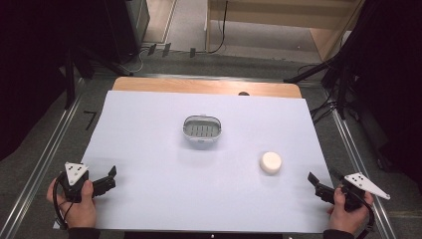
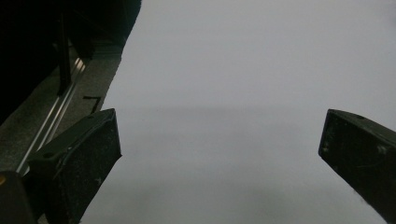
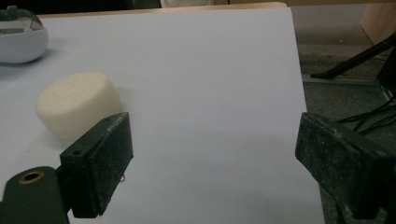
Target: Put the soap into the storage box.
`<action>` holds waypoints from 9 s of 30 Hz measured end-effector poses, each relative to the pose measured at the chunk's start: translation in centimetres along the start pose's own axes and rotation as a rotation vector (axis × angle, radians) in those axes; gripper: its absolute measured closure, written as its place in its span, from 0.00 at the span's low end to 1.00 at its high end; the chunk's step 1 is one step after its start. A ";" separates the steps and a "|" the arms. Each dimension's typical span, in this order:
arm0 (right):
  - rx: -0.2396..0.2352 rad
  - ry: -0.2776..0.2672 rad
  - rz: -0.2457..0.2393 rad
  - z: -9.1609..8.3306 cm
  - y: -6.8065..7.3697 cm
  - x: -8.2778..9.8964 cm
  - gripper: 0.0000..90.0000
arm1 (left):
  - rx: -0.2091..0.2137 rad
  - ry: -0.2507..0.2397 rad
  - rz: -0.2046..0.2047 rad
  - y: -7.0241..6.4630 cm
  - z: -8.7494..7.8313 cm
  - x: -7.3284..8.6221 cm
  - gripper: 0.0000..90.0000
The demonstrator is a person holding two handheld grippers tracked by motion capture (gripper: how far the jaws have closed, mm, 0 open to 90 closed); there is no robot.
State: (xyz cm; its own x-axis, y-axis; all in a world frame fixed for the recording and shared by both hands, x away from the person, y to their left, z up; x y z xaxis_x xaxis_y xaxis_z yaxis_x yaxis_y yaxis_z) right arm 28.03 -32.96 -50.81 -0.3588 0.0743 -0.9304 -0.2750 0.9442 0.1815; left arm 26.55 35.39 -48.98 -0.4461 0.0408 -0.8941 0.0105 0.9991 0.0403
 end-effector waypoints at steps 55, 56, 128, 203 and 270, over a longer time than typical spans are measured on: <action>-0.195 0.657 -0.341 5.7 3.9 -3.0 0.10 | 0.015 -0.012 0.008 -0.1 -0.1 0.0 0.00; -0.200 0.670 -0.348 5.8 4.1 -3.1 0.10 | 0.015 -0.012 0.006 -0.1 -0.1 0.0 0.00; -0.248 0.760 -0.327 11.2 10.5 -3.2 0.21 | 0.012 -0.023 -0.006 0.0 -0.2 0.0 0.00; -0.285 0.674 -0.282 12.4 12.6 -6.1 0.28 | 0.011 -0.023 0.000 -0.1 -0.2 0.0 0.00; -0.402 0.585 -0.345 16.2 20.0 -8.8 0.28 | 0.018 -0.026 -0.005 0.0 -0.2 0.0 0.00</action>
State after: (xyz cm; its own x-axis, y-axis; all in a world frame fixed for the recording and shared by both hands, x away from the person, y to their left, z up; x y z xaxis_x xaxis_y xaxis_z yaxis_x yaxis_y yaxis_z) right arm 40.08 -9.55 -44.16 -0.5749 -0.4885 -0.6564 -0.7177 0.6863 0.1179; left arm 26.35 35.40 -48.86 -0.4232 0.0356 -0.9053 0.0241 0.9993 0.0281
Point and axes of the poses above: each handheld gripper's, and its own axes: z roughly forward along the jaws, x roughly out of its underside, y roughly to its left, the point moved 5 cm from there along z, roughly forward along the jaws, and after that the axes turned 5 degrees about -y, right-handed, at the moved point
